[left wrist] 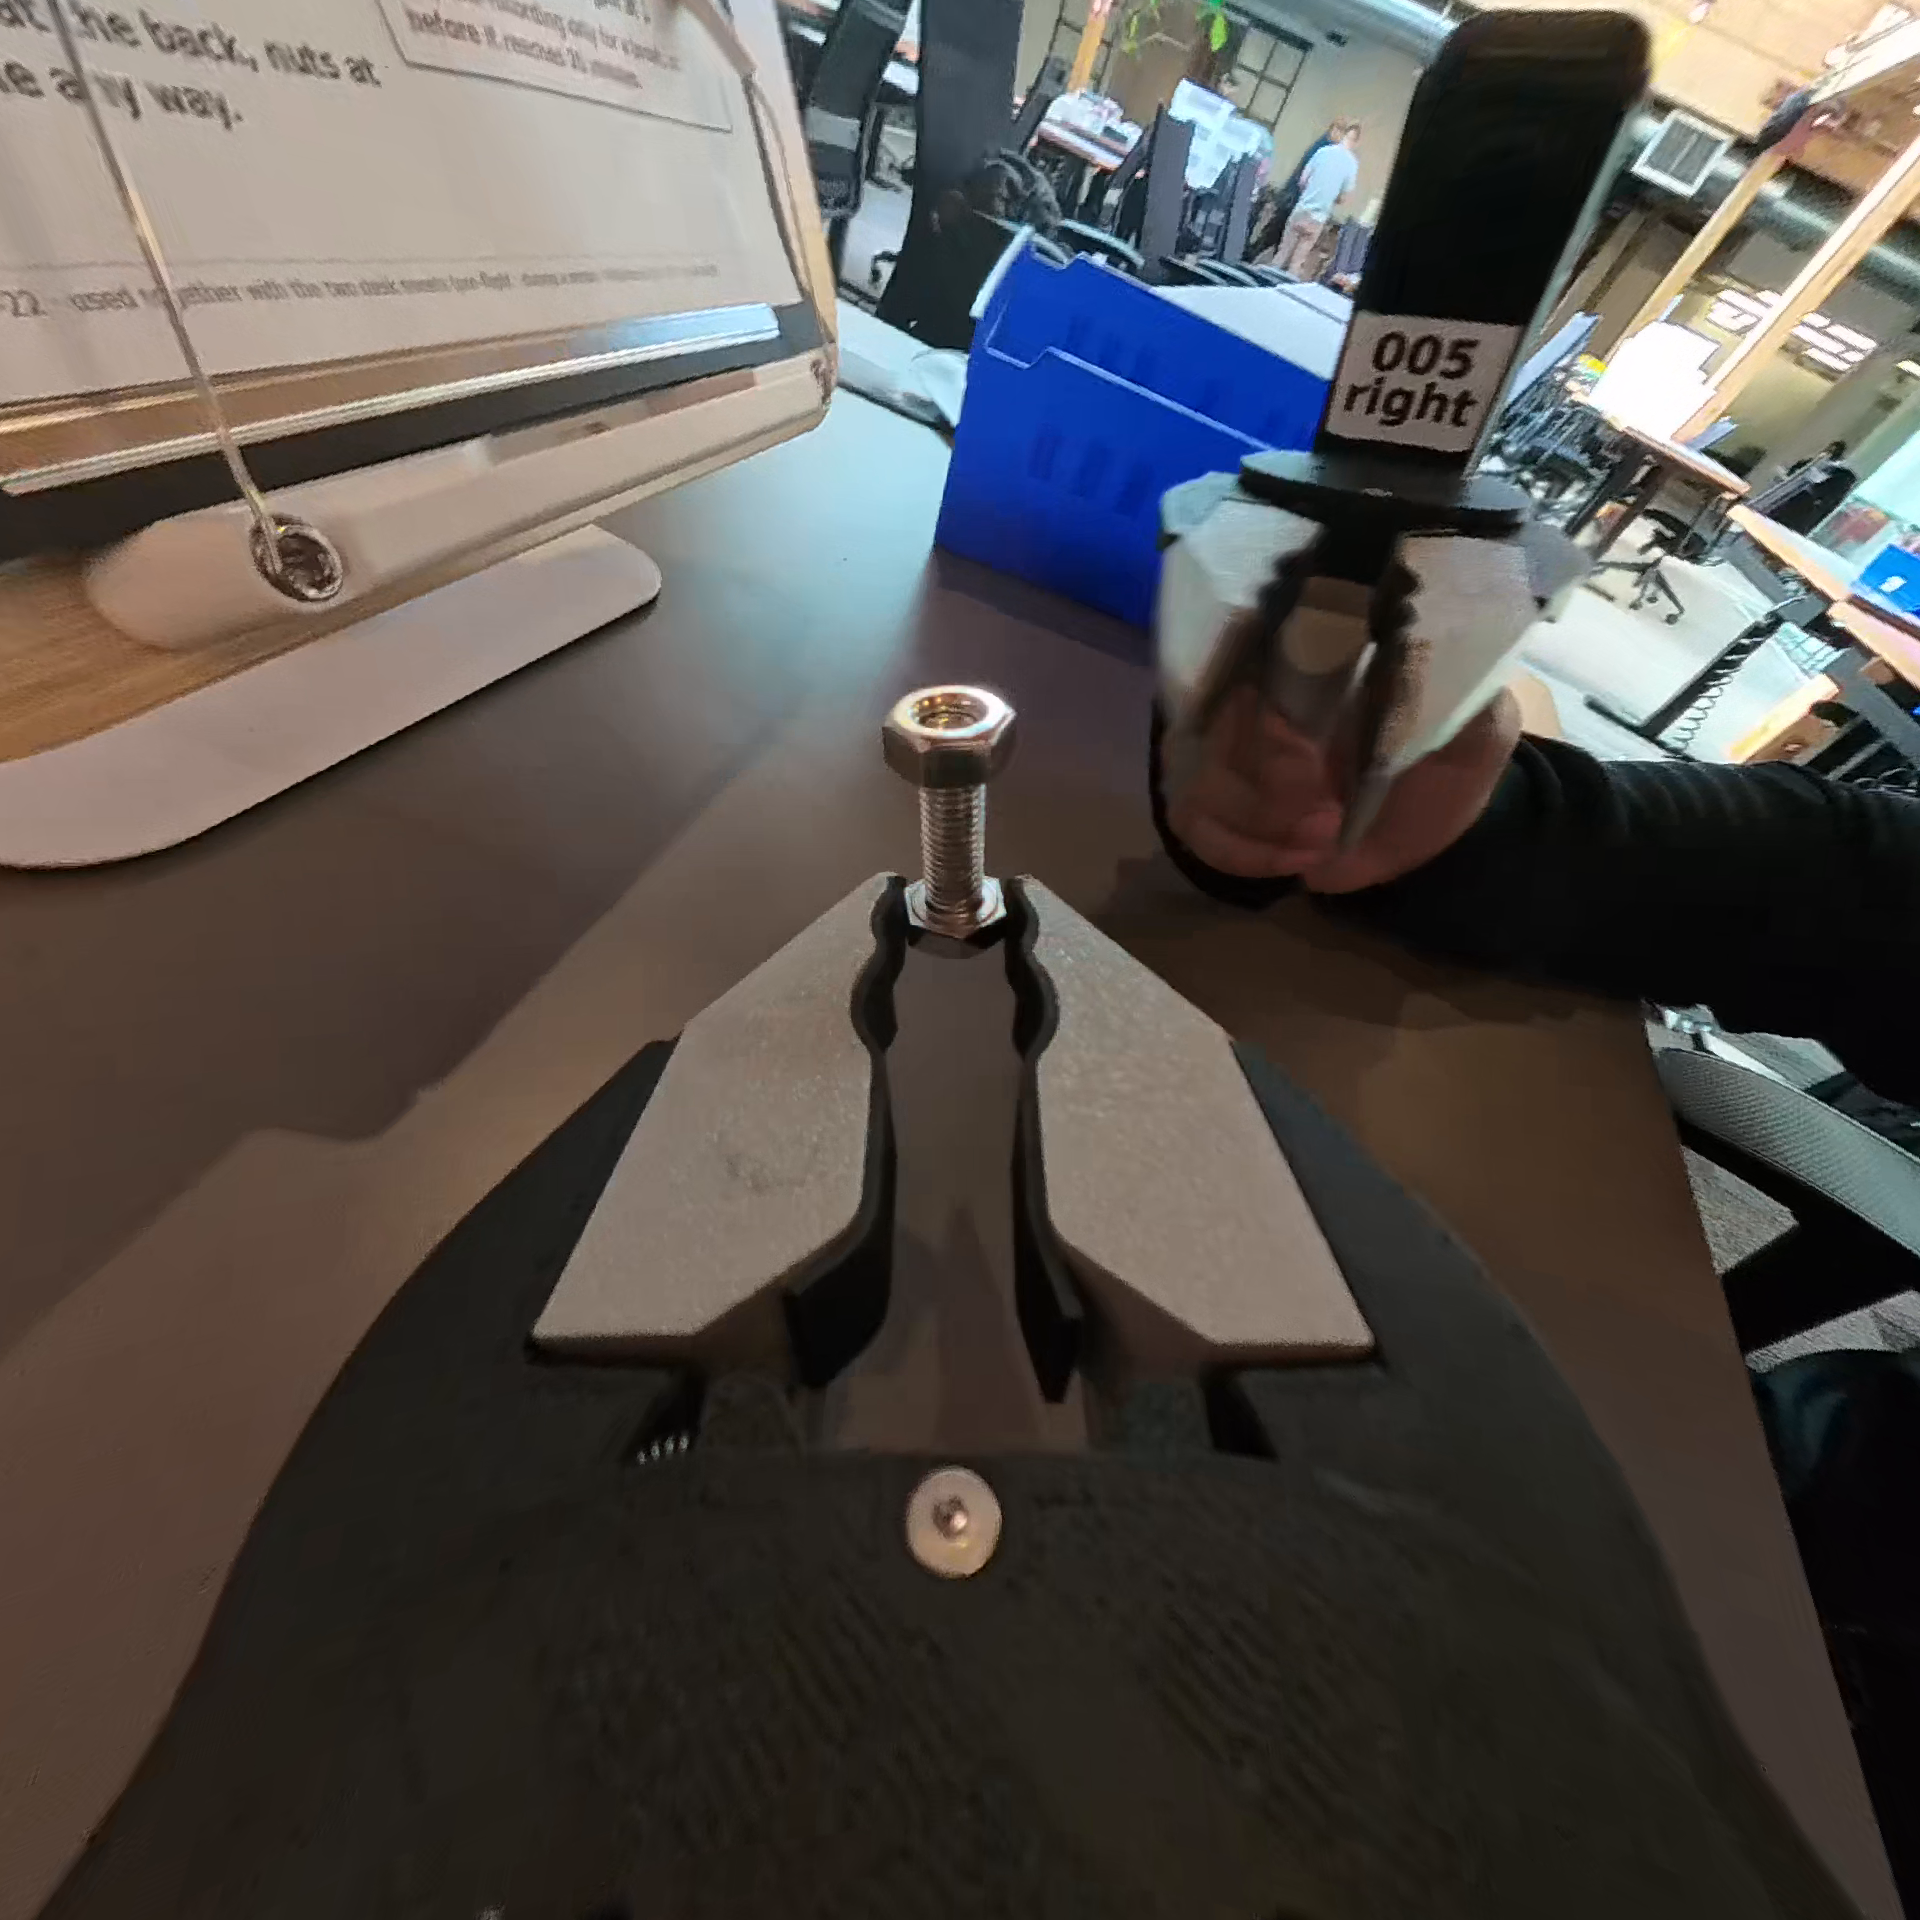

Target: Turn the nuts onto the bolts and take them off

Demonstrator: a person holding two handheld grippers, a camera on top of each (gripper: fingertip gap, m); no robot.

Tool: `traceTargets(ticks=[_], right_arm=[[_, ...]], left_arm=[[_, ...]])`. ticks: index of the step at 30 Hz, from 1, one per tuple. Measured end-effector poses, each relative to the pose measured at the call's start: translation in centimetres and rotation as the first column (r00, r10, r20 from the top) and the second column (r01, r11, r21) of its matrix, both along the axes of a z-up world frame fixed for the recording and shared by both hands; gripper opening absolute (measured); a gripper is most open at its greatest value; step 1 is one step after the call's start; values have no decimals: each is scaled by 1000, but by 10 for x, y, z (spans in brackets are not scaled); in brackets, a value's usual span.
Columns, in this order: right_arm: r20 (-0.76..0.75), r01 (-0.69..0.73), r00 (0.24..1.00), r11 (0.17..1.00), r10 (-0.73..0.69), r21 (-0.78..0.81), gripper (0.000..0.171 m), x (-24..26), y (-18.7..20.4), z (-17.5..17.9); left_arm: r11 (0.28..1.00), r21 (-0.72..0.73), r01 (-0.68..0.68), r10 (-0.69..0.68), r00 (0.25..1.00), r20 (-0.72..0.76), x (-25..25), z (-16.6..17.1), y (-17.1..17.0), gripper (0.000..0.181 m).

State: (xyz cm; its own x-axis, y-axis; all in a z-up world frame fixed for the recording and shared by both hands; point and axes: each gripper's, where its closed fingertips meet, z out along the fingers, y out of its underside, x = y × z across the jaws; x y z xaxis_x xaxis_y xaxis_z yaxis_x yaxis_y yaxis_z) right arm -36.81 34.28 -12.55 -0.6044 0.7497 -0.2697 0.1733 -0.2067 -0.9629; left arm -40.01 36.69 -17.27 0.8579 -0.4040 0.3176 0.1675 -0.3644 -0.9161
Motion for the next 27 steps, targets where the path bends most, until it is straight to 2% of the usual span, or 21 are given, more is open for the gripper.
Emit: traceTargets(ticks=[3,4,7,8,10,12,13,14,15,16,21,23,24,25,26,27], right_arm=[[31,177,984,984,-177,-3,56,-16,25,-4],[37,182,983,983,-182,-12,59,-18,25,-4],[48,62,997,998,-61,-32,56,-14,5,-4],[64,4,998,1000,-2,-19,44,-10,-4,-8],[80,26,996,999,-28,20,46,-10,-3,-12],[57,8,998,1000,-10,25,54,-4,-1,-7],[45,-23,999,1000,22,11,46,0,-1,-4],[-5,-92,996,995,92,-25,19,9,-6,4],[-29,-98,995,993,96,-72,23,11,-4,10],[-17,-64,998,993,63,-101,35,6,1,11],[70,72,995,996,-68,-53,63,-16,12,-11],[70,43,997,998,-40,-56,67,-16,5,-11],[58,4,998,998,-1,-57,62,-12,-2,-8],[68,15,998,999,-13,-36,72,-13,-3,-9],[74,29,997,999,-30,12,70,-12,-2,-13],[38,-10,999,998,8,58,34,-6,-8,-12]], left_arm=[[998,-4,68,-68,998,2,18,1,-2,17],[994,-9,106,-106,994,-13,28,0,-4,17],[989,-26,146,-147,987,-69,44,-7,-3,17],[990,-23,140,-141,988,-66,43,-7,-2,17],[994,-6,111,-111,993,-49,34,-3,-2,17],[997,26,76,-75,996,-40,26,5,-2,17],[999,24,23,-22,999,-43,17,6,0,16],[1000,12,-8,8,999,-46,9,4,1,16],[1000,6,-14,14,999,-36,4,3,1,16],[1000,3,-11,11,1000,-19,3,2,0,16],[998,14,64,-64,998,-15,24,4,-1,16],[997,16,70,-69,997,-42,30,3,0,16],[999,4,33,-33,997,-67,24,-1,3,17],[1000,3,-1,1,998,-67,17,-2,5,17],[999,1,-49,49,998,-45,6,-2,7,16],[996,-7,-91,91,996,-24,-6,-2,7,16]])
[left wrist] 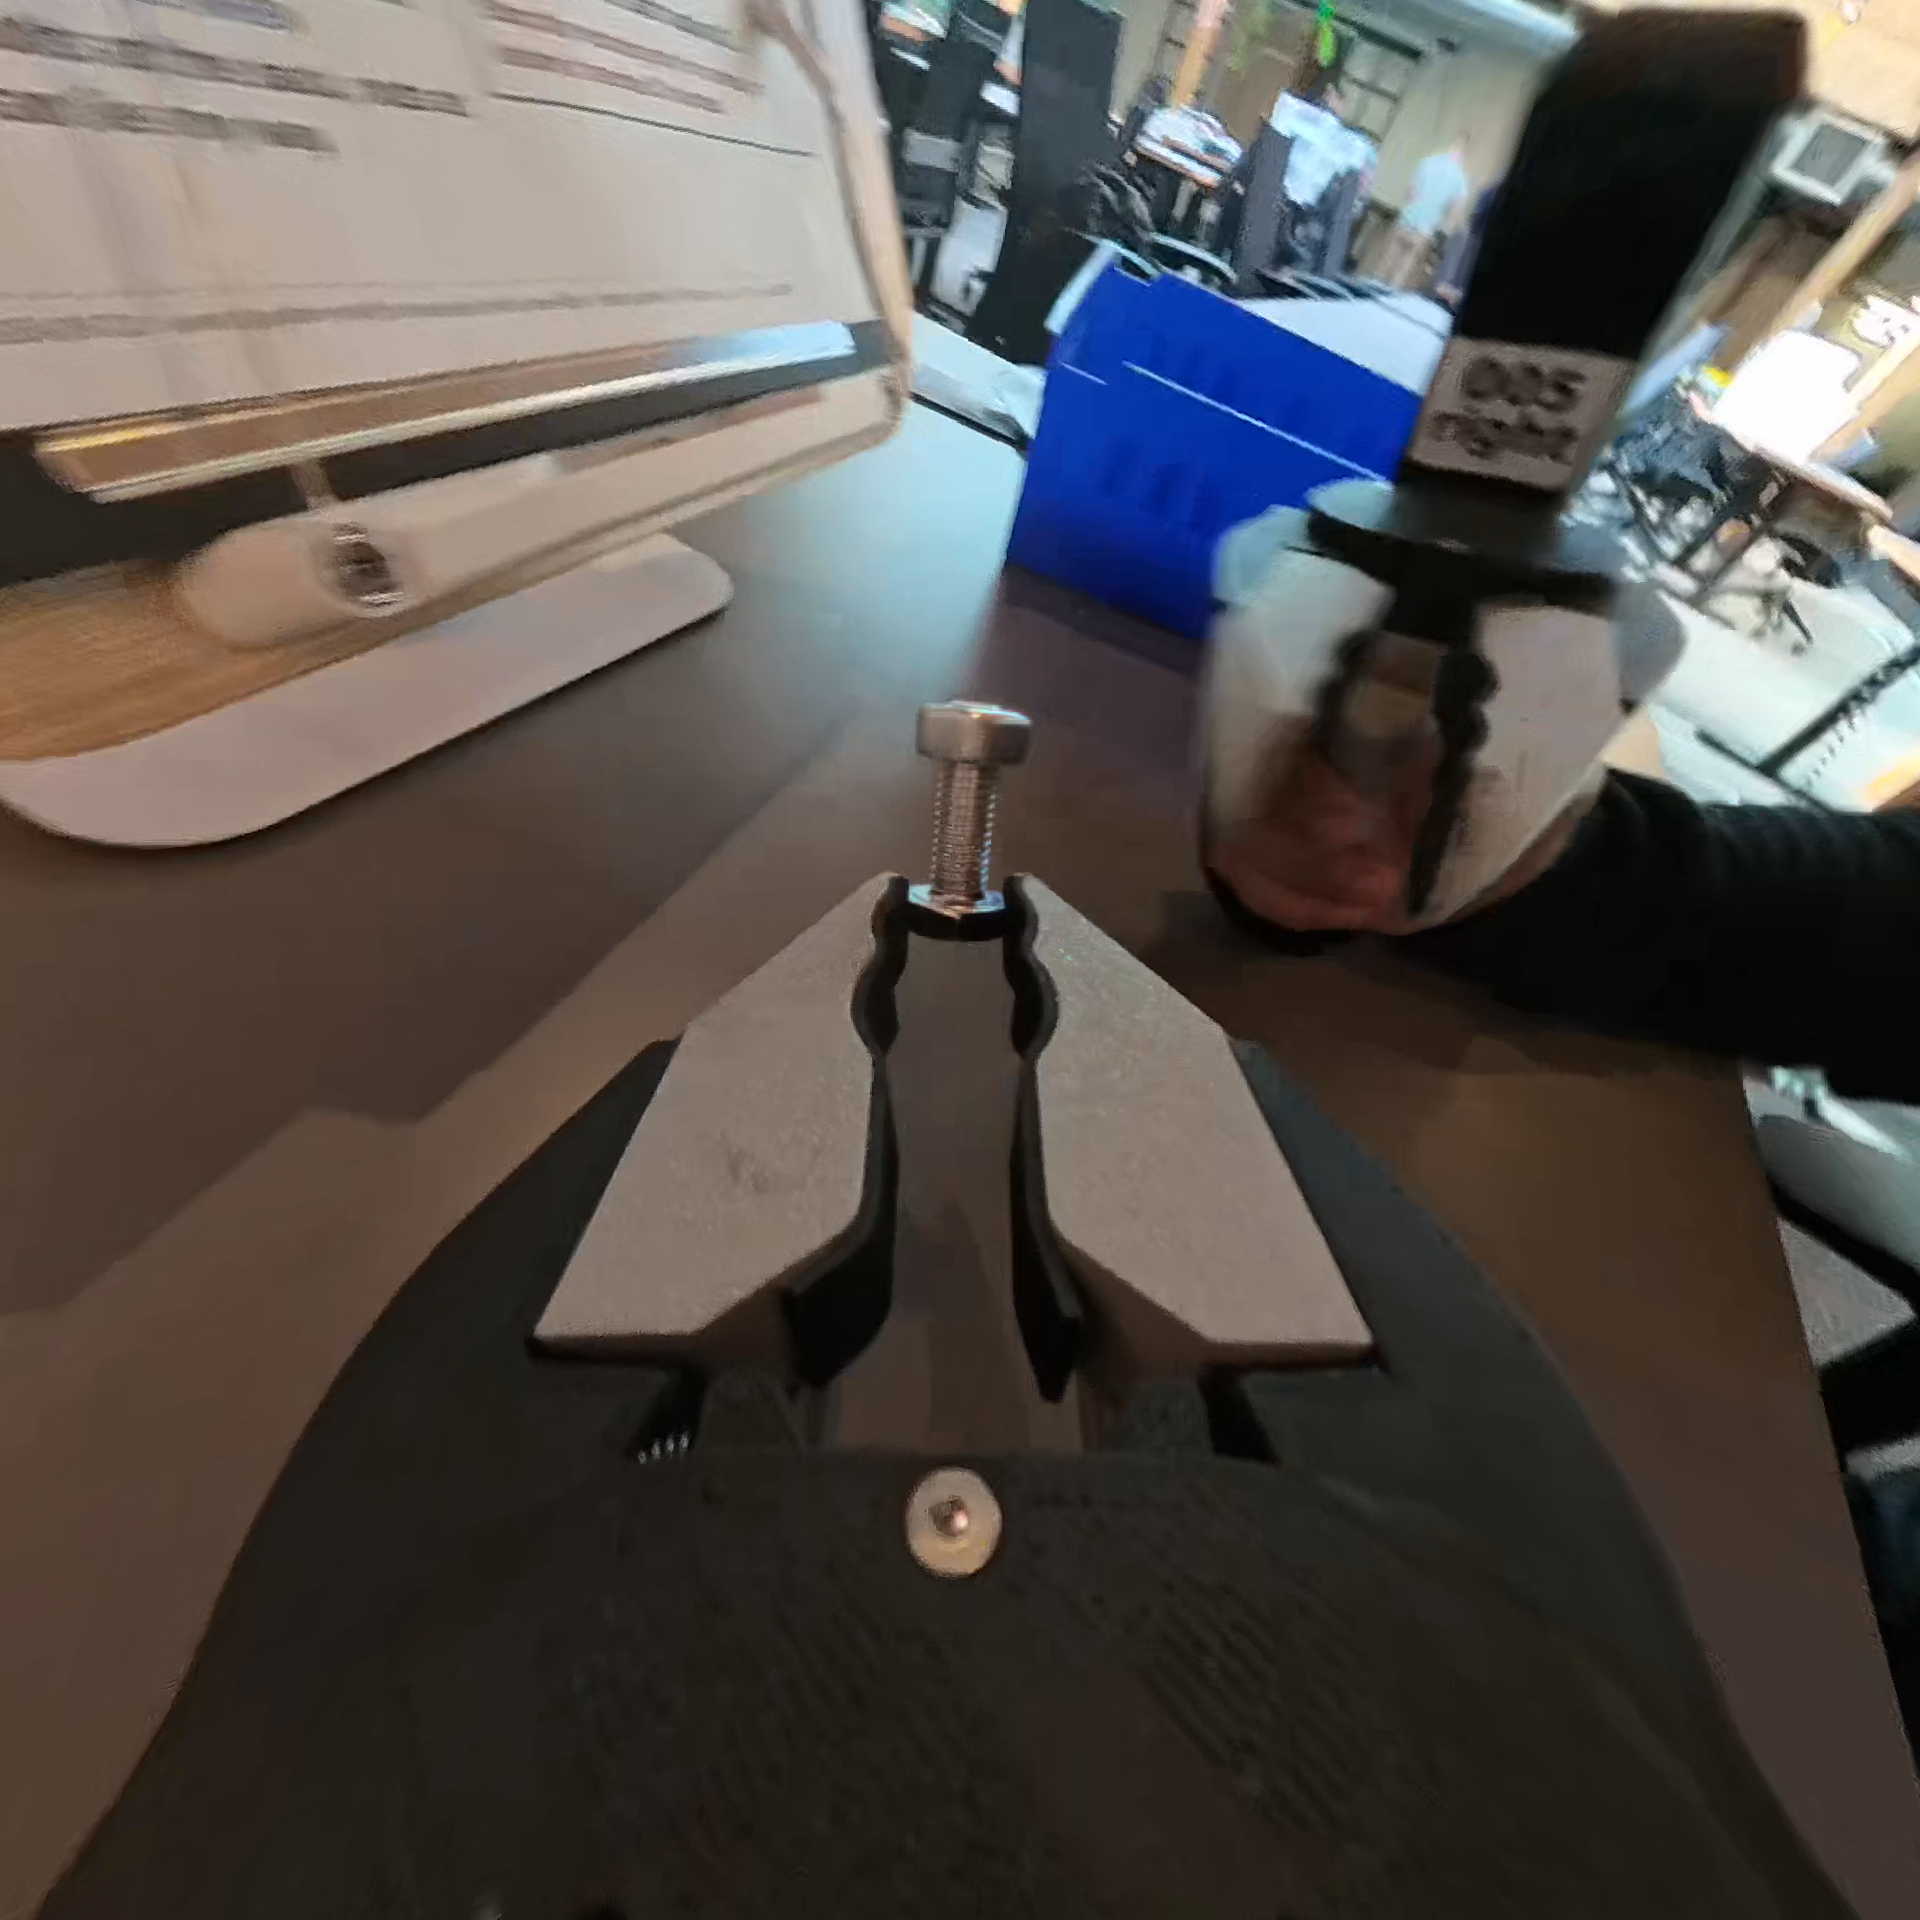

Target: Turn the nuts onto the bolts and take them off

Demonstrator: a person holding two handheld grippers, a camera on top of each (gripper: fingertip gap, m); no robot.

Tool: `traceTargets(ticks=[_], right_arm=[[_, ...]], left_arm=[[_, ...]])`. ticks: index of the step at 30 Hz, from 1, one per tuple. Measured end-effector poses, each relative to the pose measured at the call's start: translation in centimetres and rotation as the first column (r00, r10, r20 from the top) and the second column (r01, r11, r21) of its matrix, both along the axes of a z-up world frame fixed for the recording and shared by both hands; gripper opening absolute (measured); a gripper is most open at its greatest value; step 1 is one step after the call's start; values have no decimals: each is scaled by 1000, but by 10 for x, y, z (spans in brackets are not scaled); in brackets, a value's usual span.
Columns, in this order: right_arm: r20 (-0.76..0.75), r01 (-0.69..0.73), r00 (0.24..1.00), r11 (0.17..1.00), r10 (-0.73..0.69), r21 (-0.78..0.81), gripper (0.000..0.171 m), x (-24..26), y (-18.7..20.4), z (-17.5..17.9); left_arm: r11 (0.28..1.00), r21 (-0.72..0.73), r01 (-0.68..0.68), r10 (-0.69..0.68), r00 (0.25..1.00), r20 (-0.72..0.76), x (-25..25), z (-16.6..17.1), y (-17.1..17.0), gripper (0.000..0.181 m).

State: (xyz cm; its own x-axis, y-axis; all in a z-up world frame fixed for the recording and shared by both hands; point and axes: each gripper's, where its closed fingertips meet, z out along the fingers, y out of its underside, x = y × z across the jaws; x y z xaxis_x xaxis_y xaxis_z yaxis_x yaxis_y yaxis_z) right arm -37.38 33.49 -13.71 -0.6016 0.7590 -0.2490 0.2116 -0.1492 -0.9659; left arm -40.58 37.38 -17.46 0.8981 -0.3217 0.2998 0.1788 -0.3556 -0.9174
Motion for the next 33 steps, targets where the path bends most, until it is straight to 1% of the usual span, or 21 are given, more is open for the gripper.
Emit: traceTargets(ticks=[1,2,6,9,10,12,13,14,16,18,19,22,23,24,26,27,28,29,30,32,33], right_arm=[[-31,-27,999,1000,27,13,29,5,-4,4],[-30,0,1000,1000,1,5,24,3,-1,5],[45,77,996,994,-74,-73,71,-11,14,-3],[40,99,995,989,-95,-109,79,-15,17,0],[29,75,997,991,-72,-108,71,-12,13,2],[39,63,997,994,-60,-86,70,-9,10,2],[26,5,1000,998,-3,-68,34,-1,4,3],[-3,-97,995,992,98,-79,33,10,-6,7],[24,-37,999,989,41,-142,32,3,3,8],[47,13,999,984,-5,-176,63,-6,12,4],[53,40,998,982,-31,-183,73,-10,16,3],[44,59,998,983,-52,-176,82,-14,15,4],[39,56,998,985,-50,-165,81,-14,13,4],[35,30,999,988,-25,-152,71,-11,8,4],[63,38,998,992,-31,-117,74,-10,6,0],[43,-34,998,994,39,-100,28,-2,0,1],[4,-125,992,985,127,-116,19,9,-8,8],[-4,-119,993,983,120,-143,10,9,-6,11],[6,-76,997,985,78,-155,28,4,0,11],[29,-33,999,989,38,-147,33,-3,7,5],[53,9,999,990,-2,-139,40,-8,12,-1]], left_arm=[[1000,-3,-14,14,1000,26,-8,0,-1,16],[1000,1,-5,5,998,61,-10,2,-3,16],[996,29,90,-92,992,88,15,8,-4,16],[990,13,144,-144,989,32,34,3,-3,16],[992,2,123,-123,992,22,30,0,-1,16],[998,13,55,-56,998,41,14,2,1,16],[1000,18,2,-3,998,60,1,5,1,16],[999,26,-27,25,996,90,-9,7,0,16],[998,54,-9,0,985,174,-14,15,-4,16],[997,72,29,-42,980,196,-5,19,-5,16],[996,64,67,-78,979,186,5,18,-5,16],[985,43,168,-172,976,134,34,12,-6,16],[985,35,167,-170,979,111,37,10,-4,16],[989,24,145,-146,985,87,34,6,-2,16],[998,21,61,-63,994,95,15,5,1,16],[1000,24,-5,3,993,117,0,7,2,16],[999,28,-44,40,992,122,-12,8,1,16],[998,32,-52,49,993,105,-19,8,-1,16],[998,45,-41,37,995,90,-18,10,-3,16],[997,71,-1,-7,995,103,-6,16,-3,16],[997,68,32,-39,994,103,4,16,-3,16]])
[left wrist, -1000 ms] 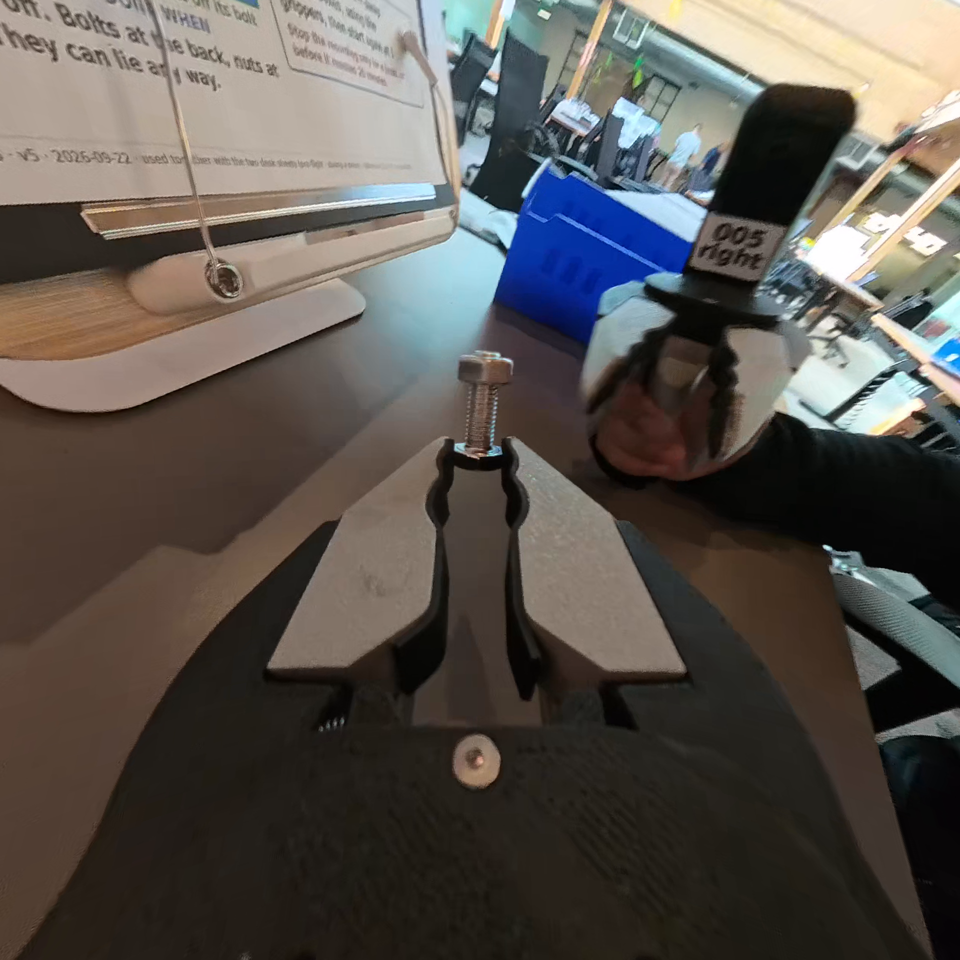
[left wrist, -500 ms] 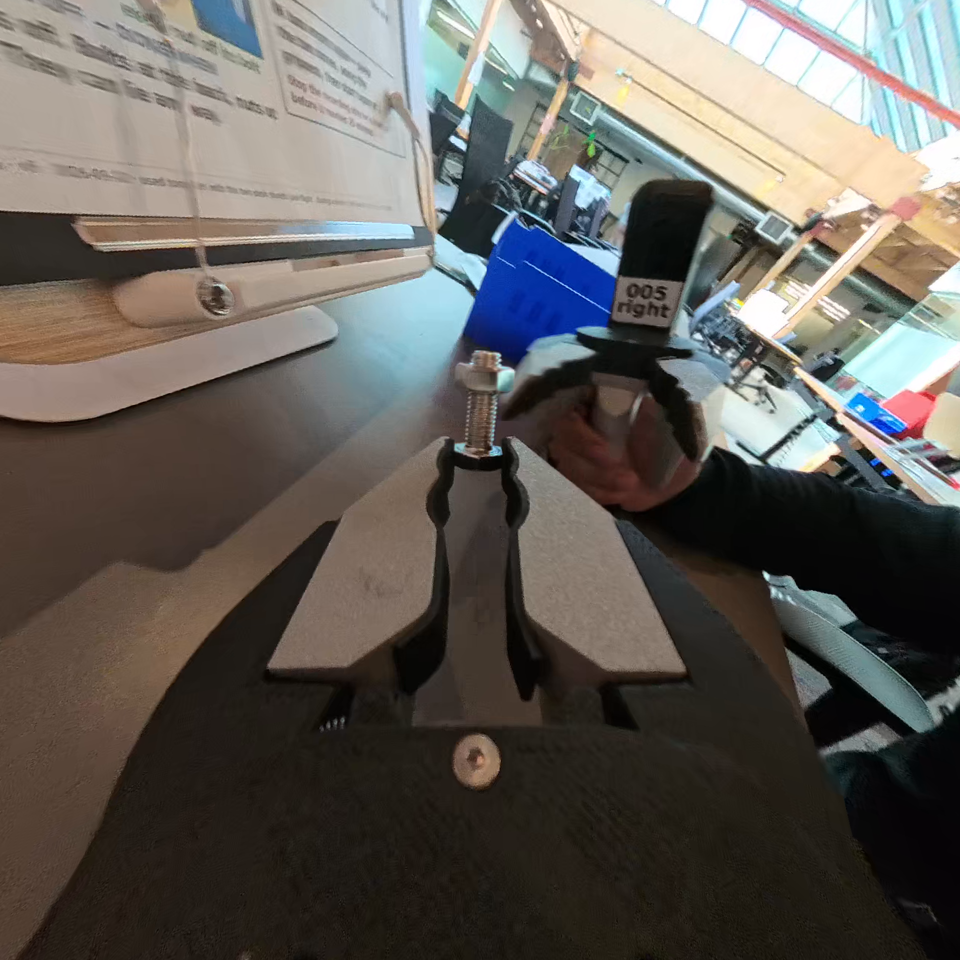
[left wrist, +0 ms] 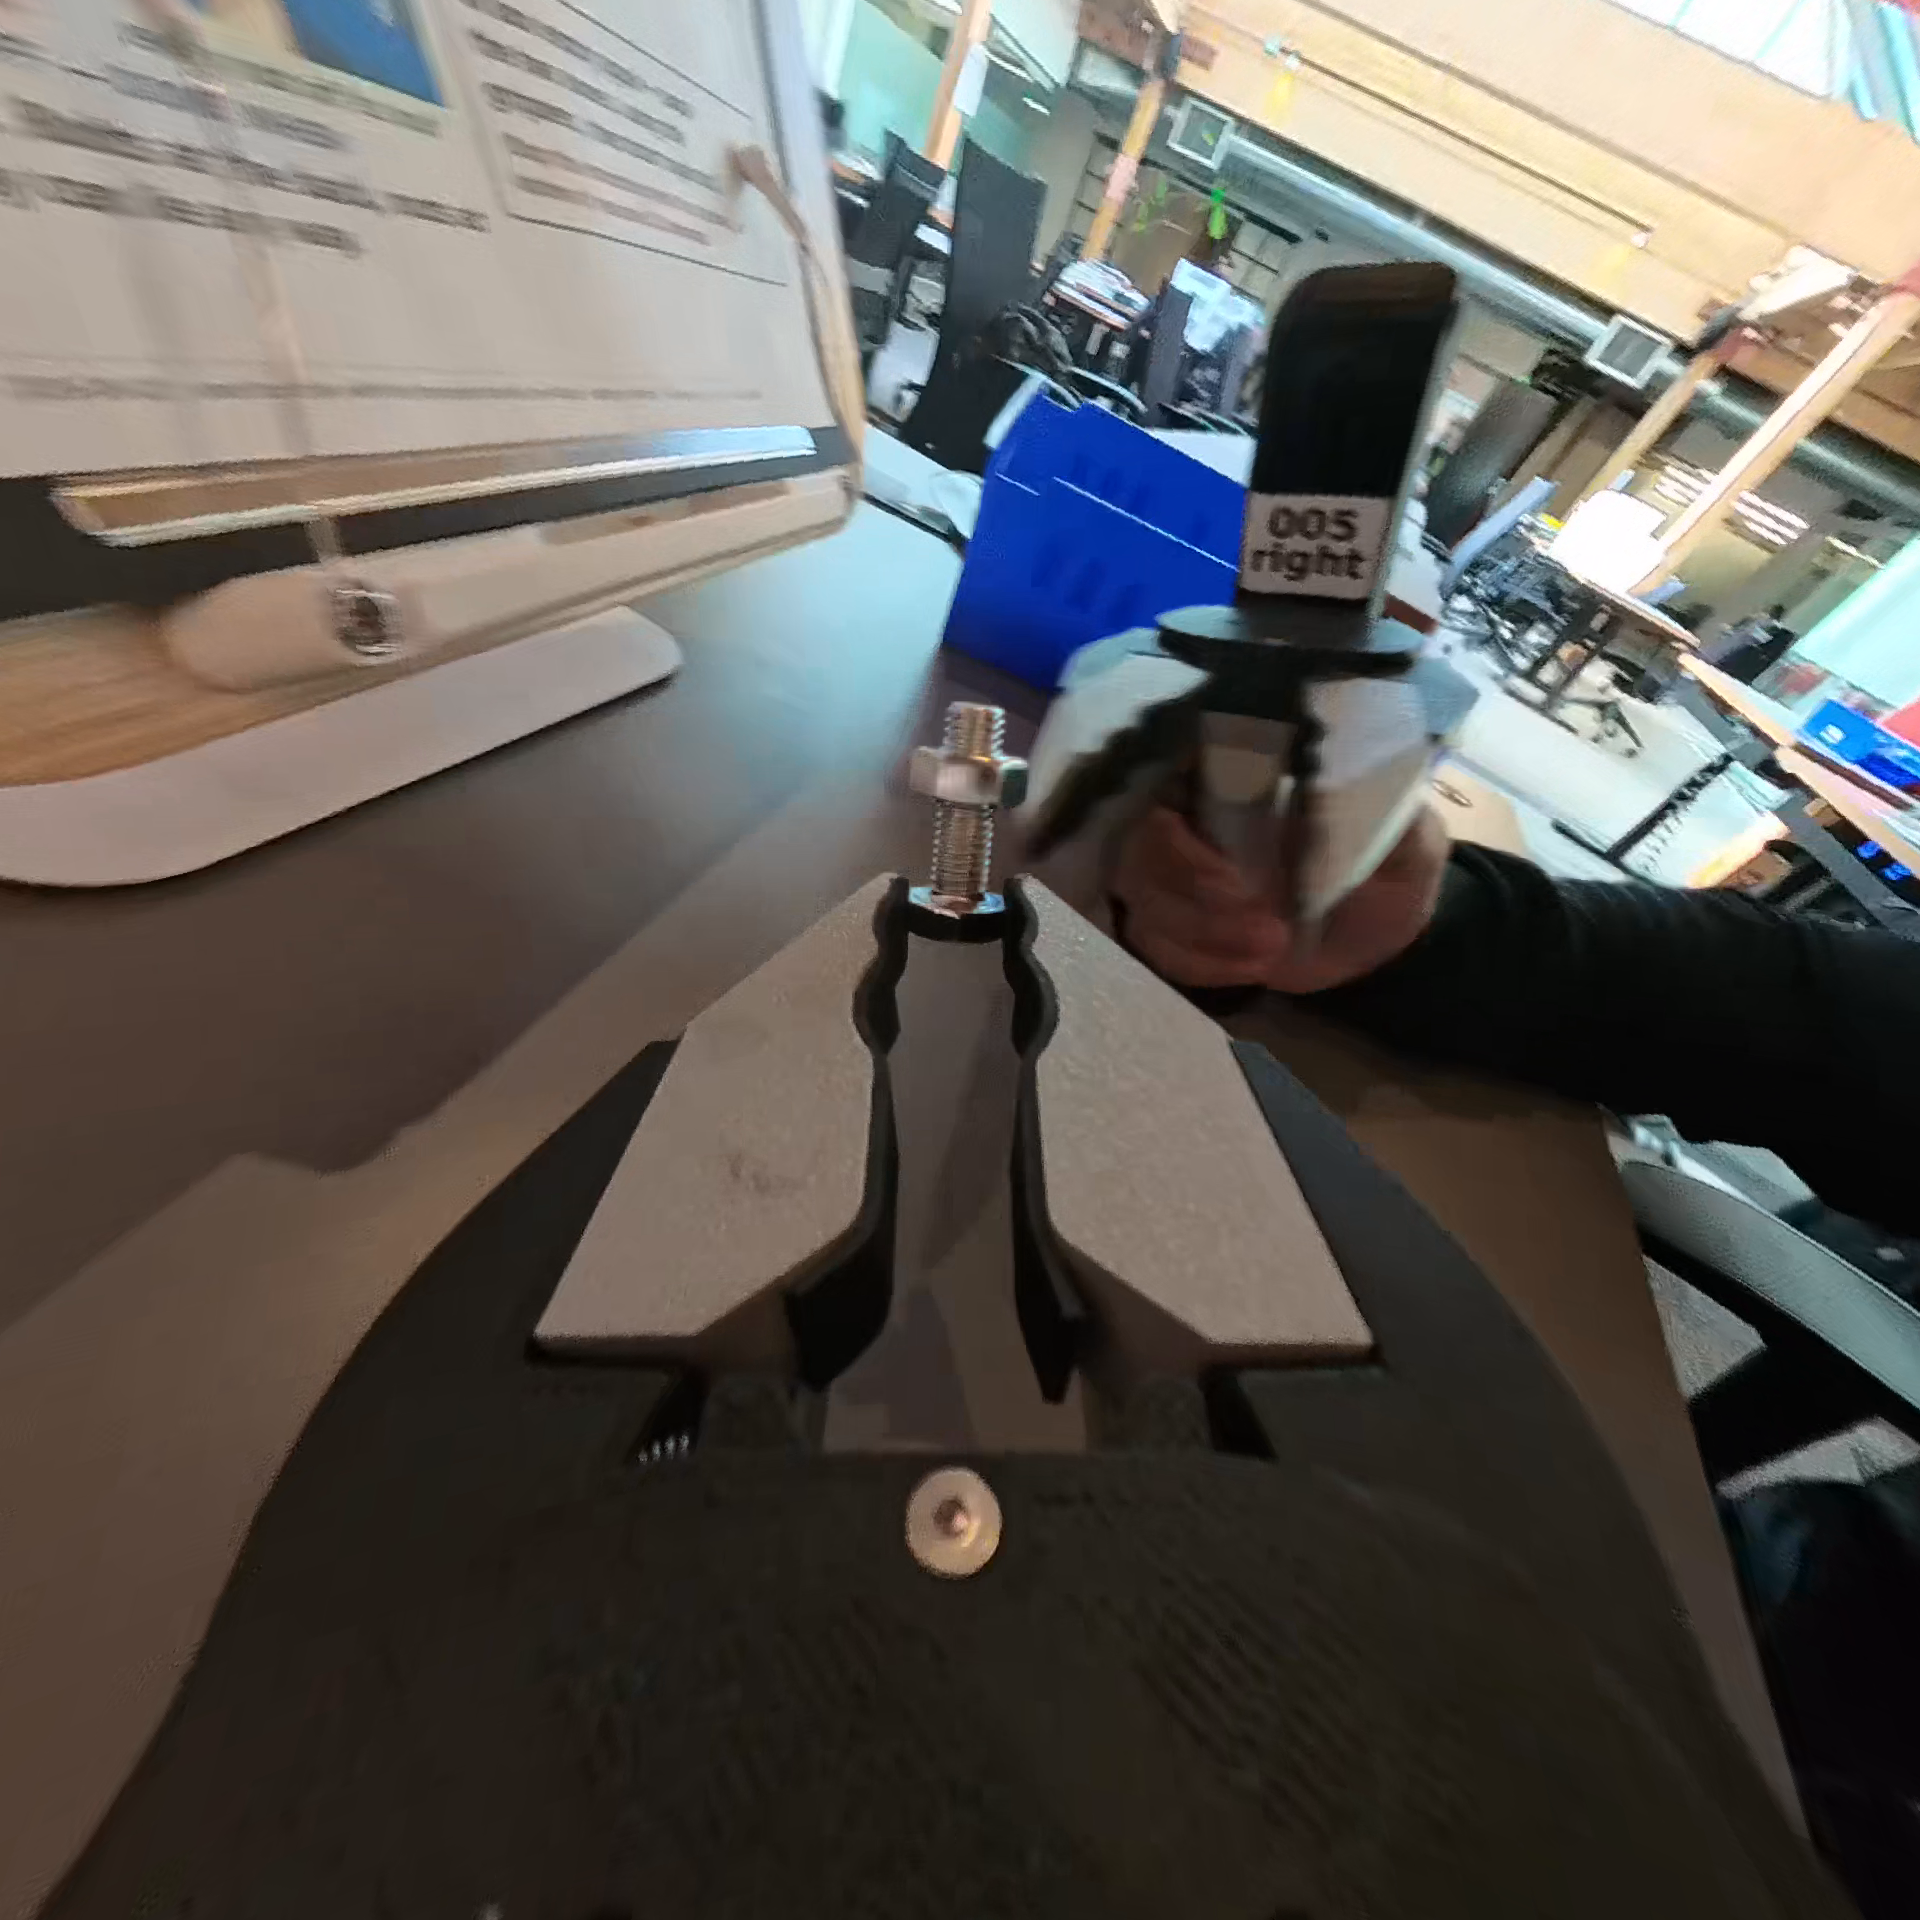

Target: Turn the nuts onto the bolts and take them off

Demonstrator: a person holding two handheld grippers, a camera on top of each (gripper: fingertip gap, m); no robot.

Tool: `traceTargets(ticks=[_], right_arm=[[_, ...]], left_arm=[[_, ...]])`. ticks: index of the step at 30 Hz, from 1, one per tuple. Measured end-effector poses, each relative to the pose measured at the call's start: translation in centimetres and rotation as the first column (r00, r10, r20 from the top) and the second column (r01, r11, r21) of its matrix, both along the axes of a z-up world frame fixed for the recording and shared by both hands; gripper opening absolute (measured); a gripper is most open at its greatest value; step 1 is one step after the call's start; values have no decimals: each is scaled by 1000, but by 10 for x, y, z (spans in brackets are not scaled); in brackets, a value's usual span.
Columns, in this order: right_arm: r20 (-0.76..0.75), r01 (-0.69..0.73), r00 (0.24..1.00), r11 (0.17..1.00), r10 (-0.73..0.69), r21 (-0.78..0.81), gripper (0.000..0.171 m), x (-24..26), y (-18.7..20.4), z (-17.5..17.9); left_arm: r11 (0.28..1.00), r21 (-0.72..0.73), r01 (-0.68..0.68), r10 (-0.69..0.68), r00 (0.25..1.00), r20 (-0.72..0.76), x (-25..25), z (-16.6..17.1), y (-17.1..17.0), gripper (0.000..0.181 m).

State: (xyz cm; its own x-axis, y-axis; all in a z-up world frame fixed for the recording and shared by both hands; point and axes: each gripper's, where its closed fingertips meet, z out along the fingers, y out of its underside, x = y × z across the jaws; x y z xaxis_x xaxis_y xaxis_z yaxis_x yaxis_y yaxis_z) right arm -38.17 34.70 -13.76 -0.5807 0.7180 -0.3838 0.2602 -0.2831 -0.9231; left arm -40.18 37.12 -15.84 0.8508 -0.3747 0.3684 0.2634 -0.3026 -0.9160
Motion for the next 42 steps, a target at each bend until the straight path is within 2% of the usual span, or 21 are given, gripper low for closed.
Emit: traceTargets(ticks=[2,4,5,6,11,15,17,20,23,26,29,33,35,39,41,42], right_arm=[[35,66,997,998,-67,18,49,-8,8,-9],[41,80,996,997,-81,13,47,-11,9,-10],[44,70,997,997,-71,8,41,-11,7,-10],[54,61,997,998,-61,8,18,-10,5,-11],[65,67,996,998,-68,18,16,-11,5,-12],[74,105,991,989,-113,102,16,-10,7,-13],[49,174,982,969,-185,175,16,-8,16,-8],[-8,316,944,902,-329,295,16,3,42,16],[-109,448,892,823,-439,348,16,36,66,74],[-135,596,771,632,-622,495,16,89,119,117],[-62,632,634,471,-771,615,16,155,181,129],[151,547,380,353,-913,759,17,240,258,77],[254,454,281,362,-925,814,17,270,277,36],[408,317,199,453,-891,833,17,298,284,-35],[465,296,186,500,-866,814,18,297,277,-52],[459,299,176,492,-871,818,24,296,277,-51]], left_arm=[[998,5,64,-64,997,-40,20,-1,0,16],[993,9,117,-116,990,-83,36,-4,0,16],[992,-1,124,-124,988,-92,40,-7,0,16],[991,-11,134,-135,987,-90,43,-9,1,16],[991,-9,133,-133,987,-92,43,-9,1,16],[987,2,162,-162,986,-39,42,-6,-1,17],[988,42,148,-148,989,-3,35,1,-2,25],[994,70,82,-79,996,-46,18,4,-1,31],[998,64,8,-2,996,-91,2,1,0,30],[999,37,-34,39,987,-153,-4,-5,2,28],[998,33,-49,55,976,-211,-3,-8,3,24],[994,30,-107,111,928,-355,-9,-16,6,23],[989,25,-146,144,905,-401,-14,-20,8,24],[963,-9,-269,236,859,-454,-41,-28,9,28],[954,0,-301,272,862,-428,-50,-25,7,28],[951,6,-310,285,865,-413,-53,-23,7,28]])
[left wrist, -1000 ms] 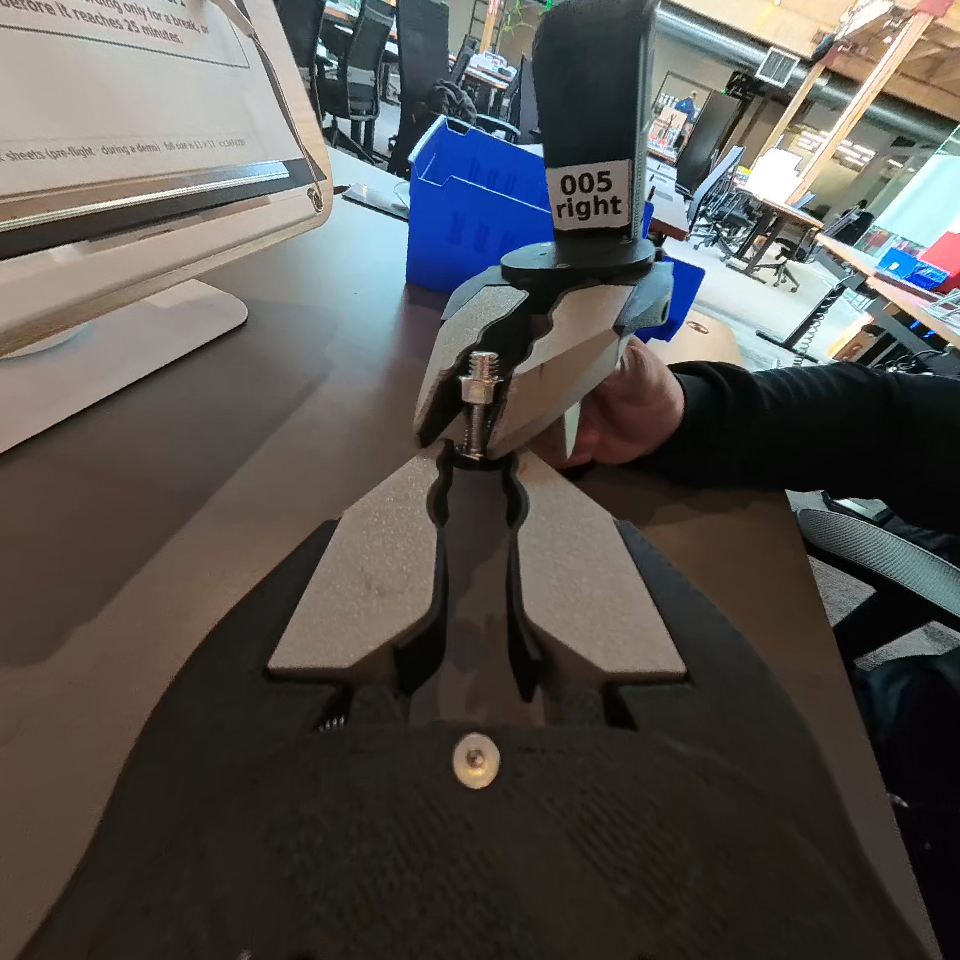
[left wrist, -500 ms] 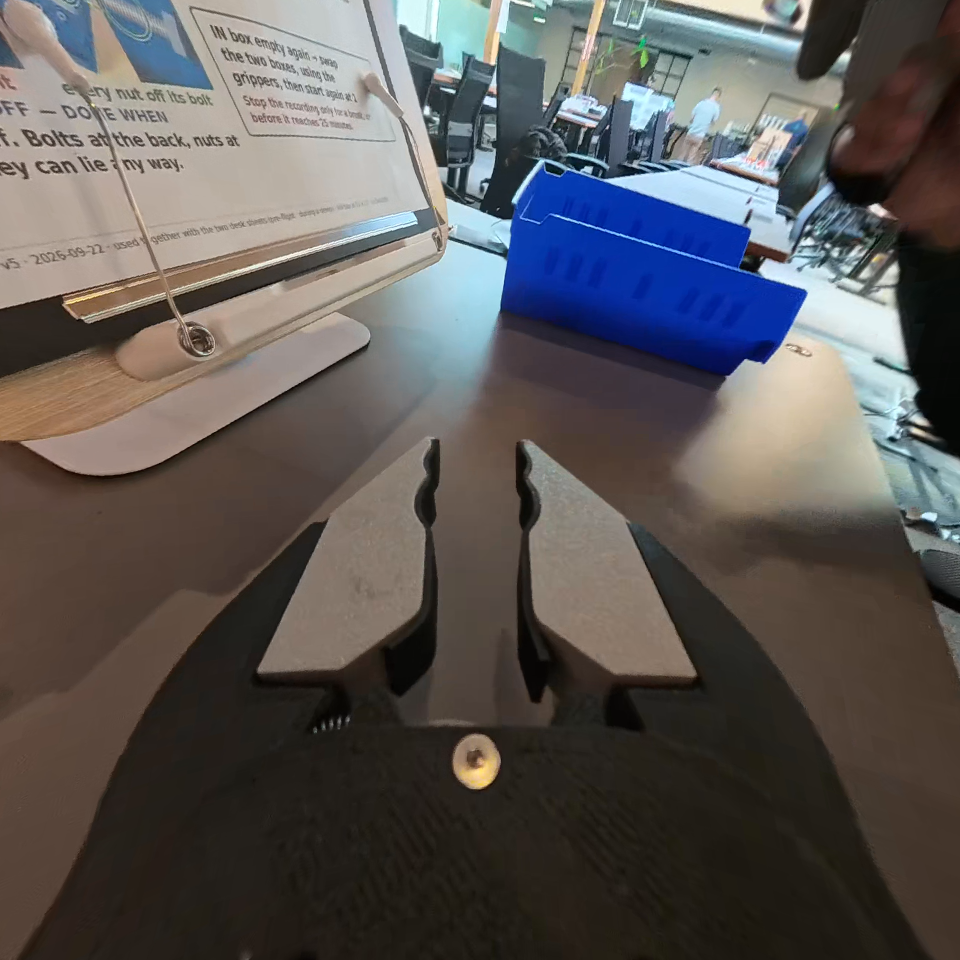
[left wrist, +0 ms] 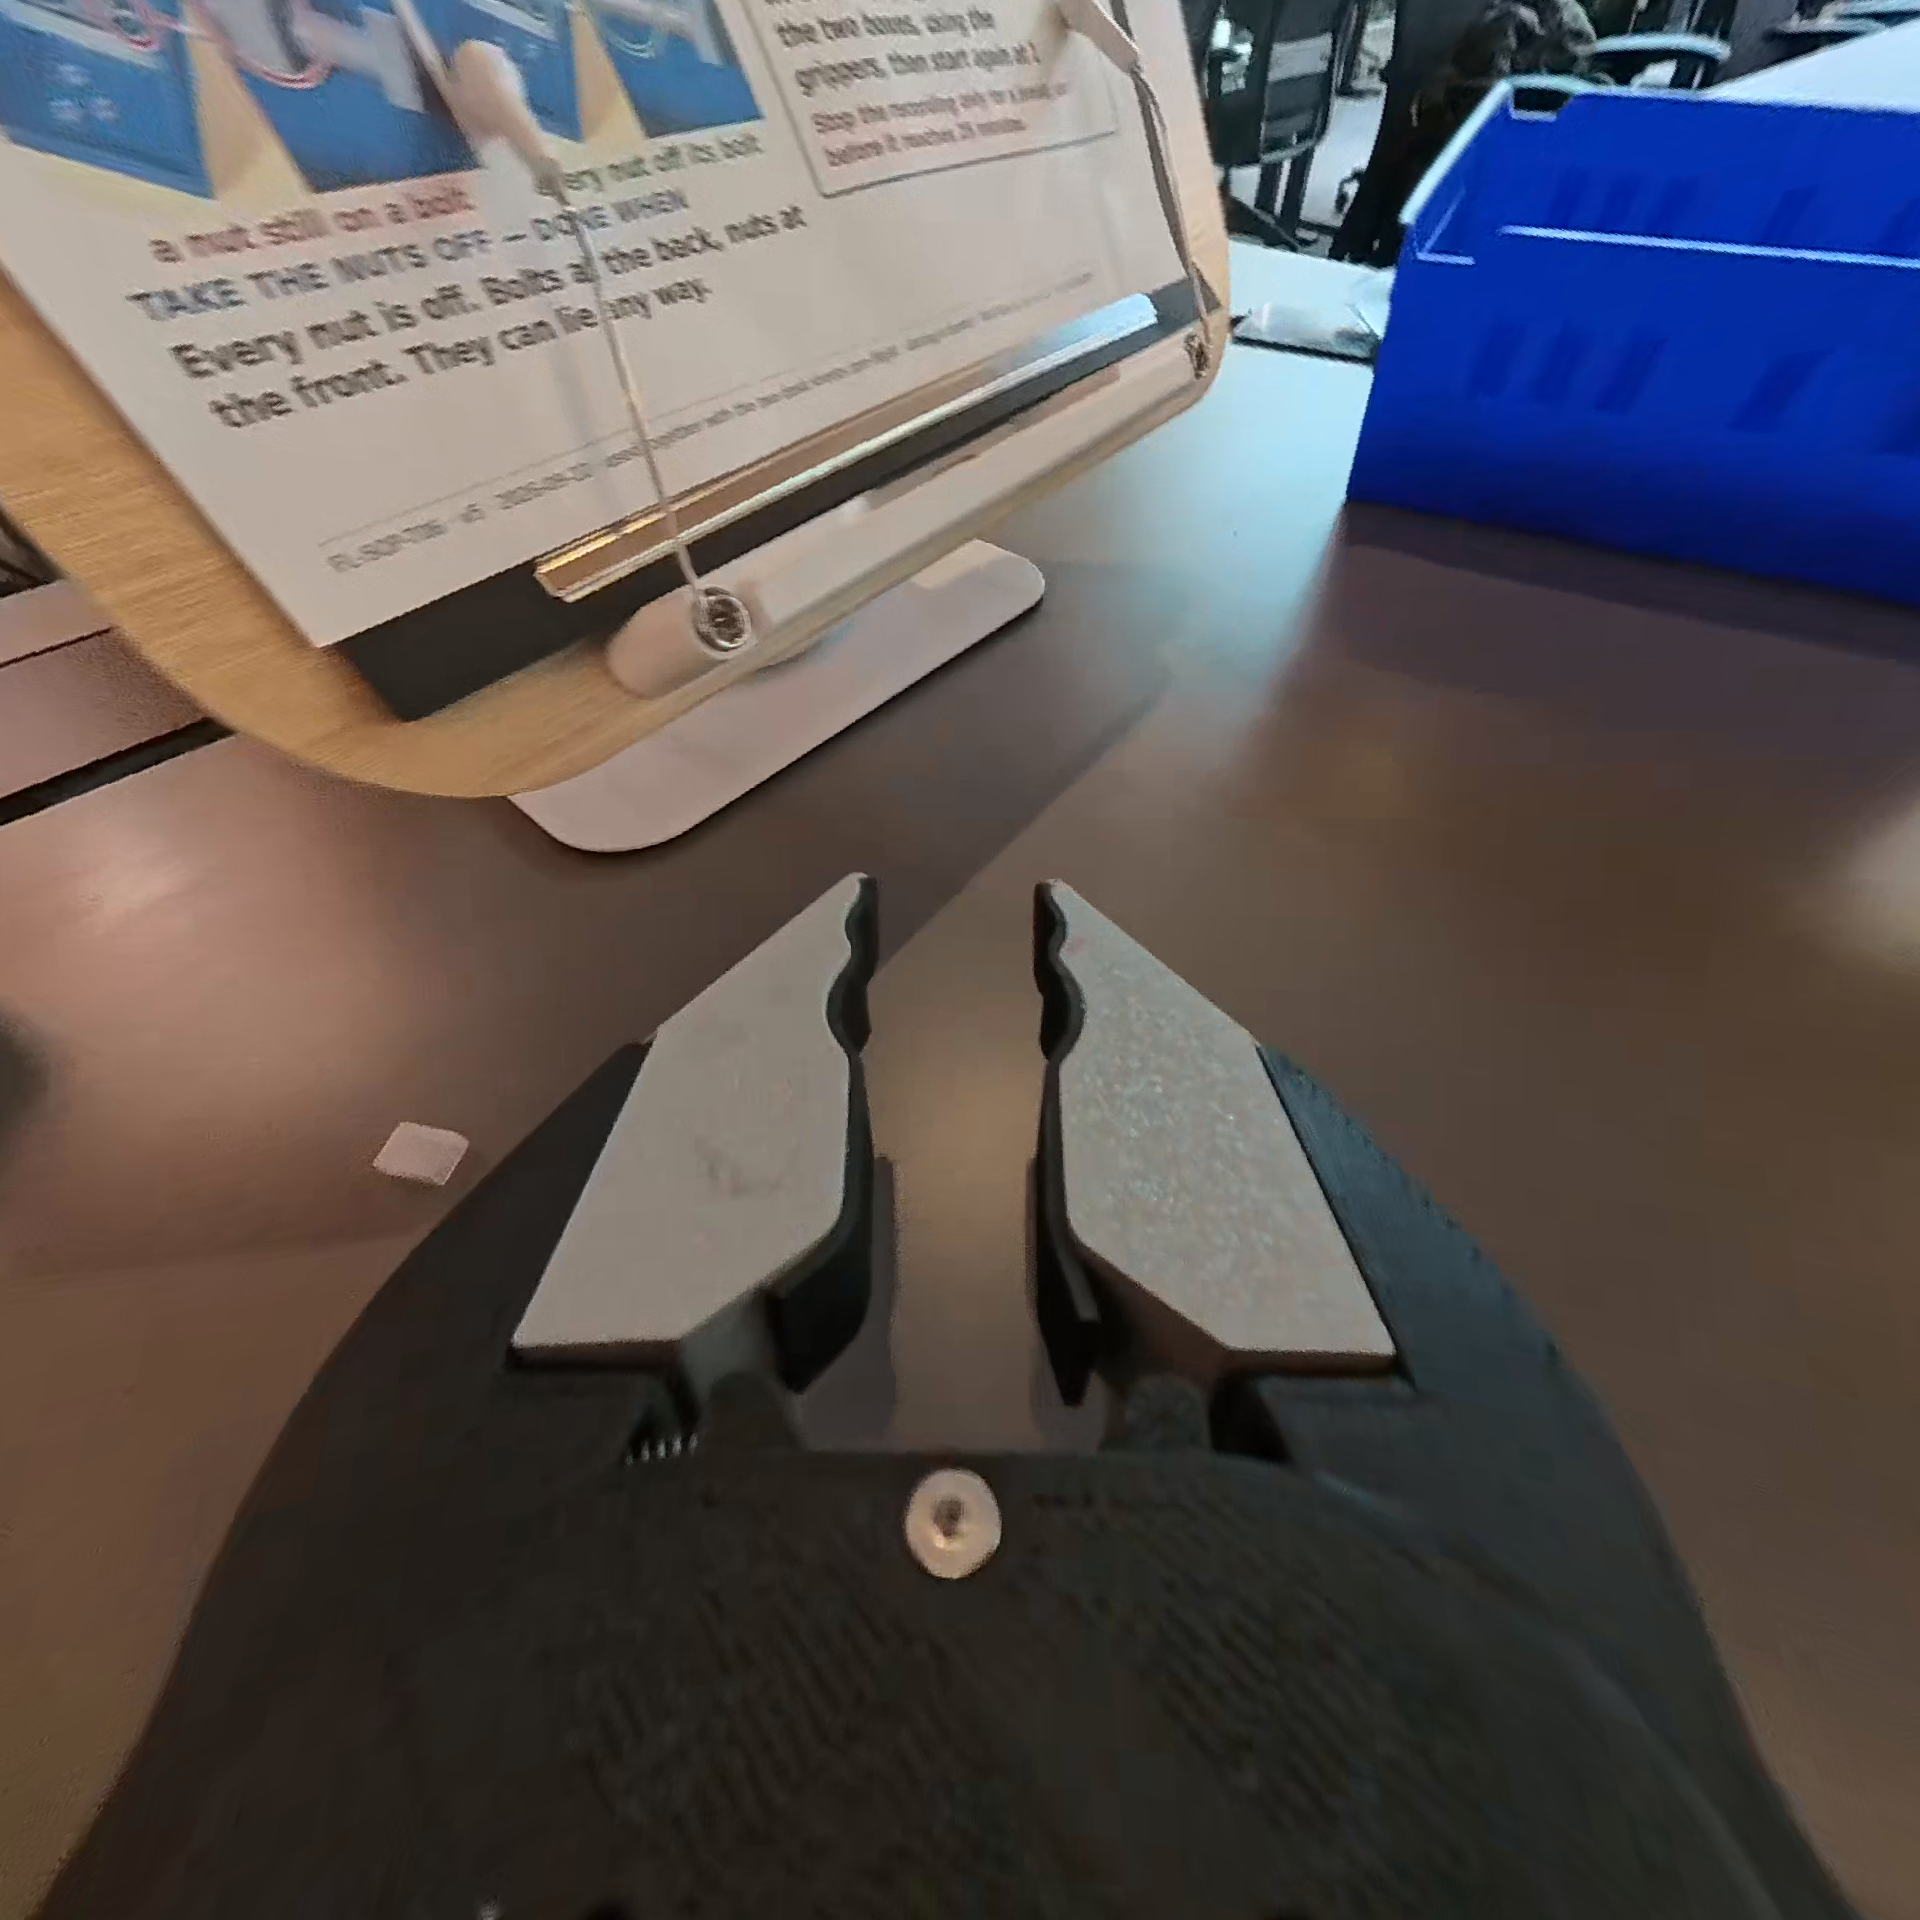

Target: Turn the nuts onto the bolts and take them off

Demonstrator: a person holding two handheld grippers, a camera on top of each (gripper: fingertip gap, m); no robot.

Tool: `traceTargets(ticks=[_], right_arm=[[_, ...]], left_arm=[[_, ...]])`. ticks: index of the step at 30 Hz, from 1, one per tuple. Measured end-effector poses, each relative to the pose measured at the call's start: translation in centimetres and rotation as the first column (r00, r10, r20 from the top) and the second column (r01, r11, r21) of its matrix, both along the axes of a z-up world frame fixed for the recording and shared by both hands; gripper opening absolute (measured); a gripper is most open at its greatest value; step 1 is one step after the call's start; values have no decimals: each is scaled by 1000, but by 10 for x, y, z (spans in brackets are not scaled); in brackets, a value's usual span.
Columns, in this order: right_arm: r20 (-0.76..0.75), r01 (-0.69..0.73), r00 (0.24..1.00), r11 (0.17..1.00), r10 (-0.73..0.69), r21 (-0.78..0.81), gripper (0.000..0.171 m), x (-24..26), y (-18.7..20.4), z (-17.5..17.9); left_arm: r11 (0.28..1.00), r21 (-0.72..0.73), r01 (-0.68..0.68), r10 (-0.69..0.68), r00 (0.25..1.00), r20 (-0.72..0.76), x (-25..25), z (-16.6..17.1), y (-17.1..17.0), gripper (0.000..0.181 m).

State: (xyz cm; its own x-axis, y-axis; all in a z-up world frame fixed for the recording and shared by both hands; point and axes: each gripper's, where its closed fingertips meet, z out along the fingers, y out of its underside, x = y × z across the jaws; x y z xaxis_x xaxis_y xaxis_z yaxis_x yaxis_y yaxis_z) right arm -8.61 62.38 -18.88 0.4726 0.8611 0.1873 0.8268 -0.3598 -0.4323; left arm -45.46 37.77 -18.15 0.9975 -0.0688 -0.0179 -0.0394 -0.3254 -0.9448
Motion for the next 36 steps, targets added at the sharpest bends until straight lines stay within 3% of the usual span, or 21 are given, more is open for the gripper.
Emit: traceTargets(ticks=[3,6,8,13,22,31,36], right_arm=[[-50,-12,999,996,17,94,37,-21,-15,33],[-165,-126,969,942,184,311,34,-68,-53,82],[-203,-215,932,908,301,360,32,-103,-89,94],[-373,-440,783,867,498,234,38,-191,-180,65],[-514,-469,710,867,482,166,44,-305,-206,-25],[-367,-618,700,777,613,119,57,-321,-228,-51],[-408,-641,662,757,629,127,53,-320,-234,-45]], left_arm=[[1000,-6,-30,30,999,20,-9,-1,-2,29],[997,-73,-32,33,999,11,-11,-11,-1,33],[995,-97,-24,25,1000,2,-9,-14,0,33],[995,-102,-19,16,1000,-24,-7,-15,0,32],[993,-114,-26,16,996,-84,-8,-18,-4,30],[992,-126,-26,15,996,-91,-8,-19,-3,30],[989,-143,-28,11,993,-120,-6,-22,-4,30]])
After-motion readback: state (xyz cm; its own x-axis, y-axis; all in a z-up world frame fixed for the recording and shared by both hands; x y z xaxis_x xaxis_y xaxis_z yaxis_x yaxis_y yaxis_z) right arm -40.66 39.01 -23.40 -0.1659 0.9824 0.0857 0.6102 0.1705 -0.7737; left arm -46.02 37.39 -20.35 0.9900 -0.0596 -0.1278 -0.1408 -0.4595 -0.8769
